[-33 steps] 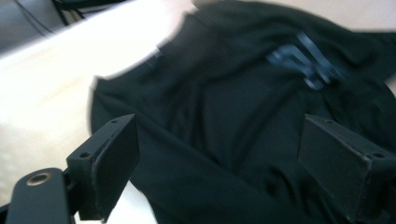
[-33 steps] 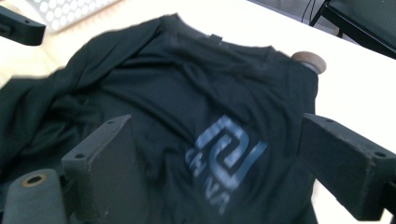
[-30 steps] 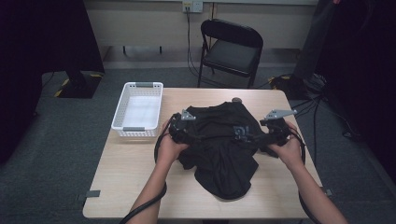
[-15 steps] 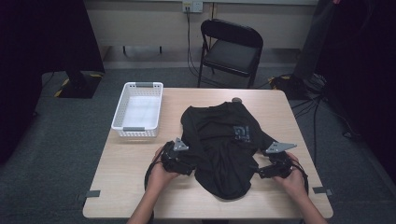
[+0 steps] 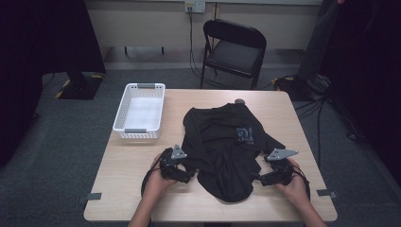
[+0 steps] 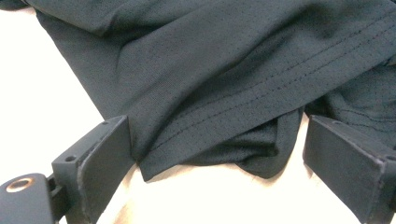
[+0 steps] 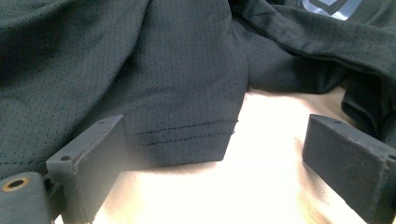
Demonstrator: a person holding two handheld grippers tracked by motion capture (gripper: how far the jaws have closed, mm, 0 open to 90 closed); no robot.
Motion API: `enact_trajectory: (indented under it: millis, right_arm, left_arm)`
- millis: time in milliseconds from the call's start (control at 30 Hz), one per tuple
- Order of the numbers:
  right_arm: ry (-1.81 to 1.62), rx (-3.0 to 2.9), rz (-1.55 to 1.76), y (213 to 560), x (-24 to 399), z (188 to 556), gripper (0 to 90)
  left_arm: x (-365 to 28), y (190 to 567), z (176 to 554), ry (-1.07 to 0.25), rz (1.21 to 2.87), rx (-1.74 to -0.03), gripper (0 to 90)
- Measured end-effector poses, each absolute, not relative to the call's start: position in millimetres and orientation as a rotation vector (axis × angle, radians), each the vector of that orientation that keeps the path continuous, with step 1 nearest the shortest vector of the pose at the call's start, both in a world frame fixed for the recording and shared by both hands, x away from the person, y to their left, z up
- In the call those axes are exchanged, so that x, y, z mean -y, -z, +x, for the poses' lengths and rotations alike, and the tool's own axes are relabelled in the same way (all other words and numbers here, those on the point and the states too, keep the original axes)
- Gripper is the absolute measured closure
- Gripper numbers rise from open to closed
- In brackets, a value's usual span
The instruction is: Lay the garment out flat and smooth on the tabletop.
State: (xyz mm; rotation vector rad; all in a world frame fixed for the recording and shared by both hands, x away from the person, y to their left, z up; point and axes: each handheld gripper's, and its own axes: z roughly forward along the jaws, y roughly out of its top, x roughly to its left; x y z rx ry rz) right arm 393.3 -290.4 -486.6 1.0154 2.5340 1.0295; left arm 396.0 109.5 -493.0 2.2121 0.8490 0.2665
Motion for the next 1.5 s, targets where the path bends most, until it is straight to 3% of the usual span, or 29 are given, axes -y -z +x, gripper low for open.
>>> enact_trajectory:
  millis: [333, 500, 733, 867, 1100, 1167, 1200, 1367, 1500]
  right_arm:
    - [-1.052, -2.479, 1.081, 461.9, 302.5, 403.6, 14.5]
    - [-1.077, -2.318, 1.198, 438.9, 338.9, 428.9, 38.5]
    - [-0.978, -2.283, 1.280, 448.2, 355.9, 452.9, 46.1]
    - [-0.968, -2.267, 1.379, 462.8, 366.4, 465.2, 56.2]
    - [-0.872, -2.233, 1.468, 476.7, 374.7, 469.4, 62.0]
    - [-0.880, -2.230, 1.472, 476.8, 375.6, 469.4, 63.3]
    - [-0.882, -2.236, 1.476, 476.6, 376.1, 469.6, 70.7]
    - [-0.896, -2.269, 1.486, 470.8, 375.5, 471.0, 84.5]
    - [-0.966, -2.241, 1.498, 455.4, 376.8, 470.8, 85.6]
  left_arm:
    - [-109.6, 493.0, 396.0, -0.267, 2.213, -0.849, 7.8]
    - [-109.6, 493.0, 395.9, -0.266, 2.212, -0.849, 7.8]
    - [-109.6, 493.0, 395.9, -0.267, 2.212, -0.849, 7.8]
    - [-109.5, 493.0, 395.9, -0.266, 2.212, -0.849, 7.8]
    - [-109.4, 493.0, 395.7, -0.267, 2.213, -0.849, 7.8]
    - [-109.4, 492.9, 395.7, -0.267, 2.213, -0.849, 7.8]
    - [-109.4, 493.0, 395.7, -0.267, 2.212, -0.849, 7.8]
    - [-109.4, 492.9, 395.7, -0.268, 2.213, -0.848, 7.8]
    - [-109.4, 493.0, 395.6, -0.268, 2.213, -0.849, 7.8]
